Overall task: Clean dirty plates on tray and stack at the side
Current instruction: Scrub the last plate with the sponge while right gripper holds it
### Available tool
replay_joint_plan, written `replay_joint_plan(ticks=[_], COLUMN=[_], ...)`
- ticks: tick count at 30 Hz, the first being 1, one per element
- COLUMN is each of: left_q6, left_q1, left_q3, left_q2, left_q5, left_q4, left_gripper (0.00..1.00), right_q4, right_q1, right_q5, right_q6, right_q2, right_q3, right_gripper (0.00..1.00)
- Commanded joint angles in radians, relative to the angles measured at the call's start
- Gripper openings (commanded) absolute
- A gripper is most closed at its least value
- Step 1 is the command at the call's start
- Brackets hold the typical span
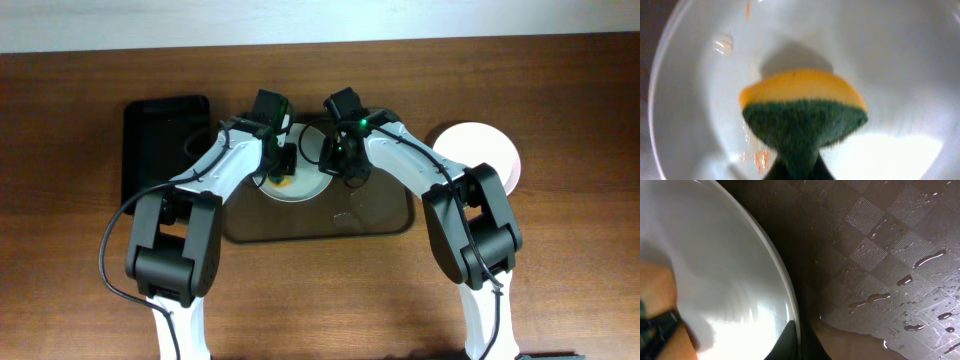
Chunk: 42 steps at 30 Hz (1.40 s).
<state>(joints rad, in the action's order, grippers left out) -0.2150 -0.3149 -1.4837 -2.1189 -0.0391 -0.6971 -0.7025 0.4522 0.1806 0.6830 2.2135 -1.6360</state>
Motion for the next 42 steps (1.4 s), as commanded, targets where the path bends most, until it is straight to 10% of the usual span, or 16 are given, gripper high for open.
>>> replay_joint_plan(ticks=[1, 12, 18, 21, 29, 34, 42], left_q6=[-0.054, -0.054, 0.087, 0.086, 0.071, 0.071, 0.143], left_q1=[0.019, 0.027, 0.027, 0.027, 0.039, 0.045, 0.093], left_q3=[0.018, -0.019, -0.019, -0.019, -0.019, -0.019, -0.019], left_q2=[-0.077, -0.09, -0.09, -0.09, -0.092, -0.092, -0.092], left_q5=[-0.072, 0.282, -0.362, -0.443, 0.036, 0.155, -0.47], left_q4=[-0.11, 0.134, -0.068, -0.052, 0.261, 0.125, -0.098], left_gripper=[0.0, 0.01, 0.01, 0.01, 0.0, 0.0, 0.01], right_q4=[-0.005, -0.005, -0.005, -0.01, -0.032, 0.0, 0.03], right_q1=[-0.006, -0.006, -0.006, -0.006, -0.006, -0.055, -0.132], right_q5=[-0.028, -0.028, -0.027, -0.023, 0.044, 0.195, 0.343], right_q6=[-0.014, -0.018, -0.021, -0.022, -0.051, -0.16, -0.291], right_q2=[0.017, 0.017, 0.017, 0.017, 0.017, 0.018, 0.02], right_q3=[0.009, 0.01, 0.01, 0.01, 0.01, 0.01, 0.016], right_gripper=[0.04, 0.04, 0.04, 0.04, 0.04, 0.04, 0.04])
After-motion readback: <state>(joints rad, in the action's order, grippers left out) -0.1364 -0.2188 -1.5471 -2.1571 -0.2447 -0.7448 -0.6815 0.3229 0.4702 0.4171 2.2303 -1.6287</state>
